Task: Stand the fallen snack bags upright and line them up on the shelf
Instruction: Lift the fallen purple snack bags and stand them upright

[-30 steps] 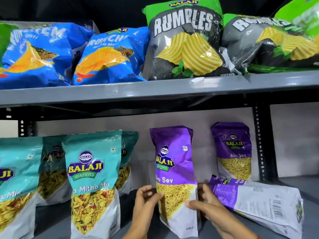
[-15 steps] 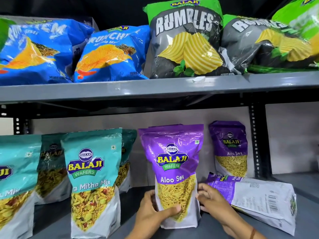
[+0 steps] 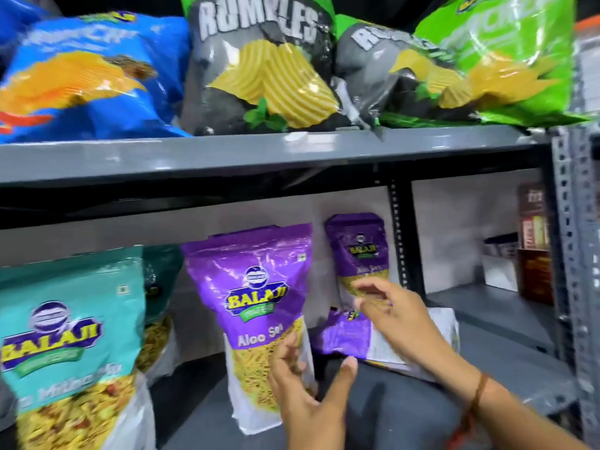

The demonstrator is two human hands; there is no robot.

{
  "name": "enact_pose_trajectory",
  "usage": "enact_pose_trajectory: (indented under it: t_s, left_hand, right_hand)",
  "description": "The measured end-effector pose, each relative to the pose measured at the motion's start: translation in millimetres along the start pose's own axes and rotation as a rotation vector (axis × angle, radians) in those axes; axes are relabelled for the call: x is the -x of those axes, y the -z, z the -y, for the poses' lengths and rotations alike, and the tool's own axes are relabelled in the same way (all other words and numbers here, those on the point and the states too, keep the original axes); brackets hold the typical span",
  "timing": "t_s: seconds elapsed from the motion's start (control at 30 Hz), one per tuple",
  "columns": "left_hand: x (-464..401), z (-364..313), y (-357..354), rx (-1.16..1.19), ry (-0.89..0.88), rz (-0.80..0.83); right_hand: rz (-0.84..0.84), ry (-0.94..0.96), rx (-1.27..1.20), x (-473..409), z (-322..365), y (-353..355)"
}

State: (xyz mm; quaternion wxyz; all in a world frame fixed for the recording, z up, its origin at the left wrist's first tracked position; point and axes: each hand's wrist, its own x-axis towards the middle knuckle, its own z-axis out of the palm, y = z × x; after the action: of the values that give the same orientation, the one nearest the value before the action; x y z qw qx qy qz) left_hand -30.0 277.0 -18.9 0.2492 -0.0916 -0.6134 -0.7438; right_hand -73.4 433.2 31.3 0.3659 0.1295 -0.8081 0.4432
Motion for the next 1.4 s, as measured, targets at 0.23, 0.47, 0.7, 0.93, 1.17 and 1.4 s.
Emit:
enact_pose_trajectory:
  t_s: [0.23,0.47,0.7,0.93,1.17,1.4]
  left_hand:
    - [9,35,-63,0.351,0.685,0.28]
    - [10,42,-126,0.329,0.76,0.158]
    - [6,51,-146,0.295,0.669,0.083]
    - [-38,27,-156,0.189,0.278,0.177]
    - [-48,63,-151,0.075,0.21,0.271]
    - [-55,59,-149,0.209,0.409,0.266]
  right_hand:
    - [0.22,-0.332,0.359,-63,-91,91]
    - [0.781,-0.571,-0.073,-59,-141,107]
    - [0.732,-0.433,-0.19,-53,-149,118]
    - [0.351,-0.162,-0.398,-47,-135,117]
    - [0.236,-0.127,-0.258,-19,-157,102]
    - [-0.123,-0.146,-0.216,7,-152,98]
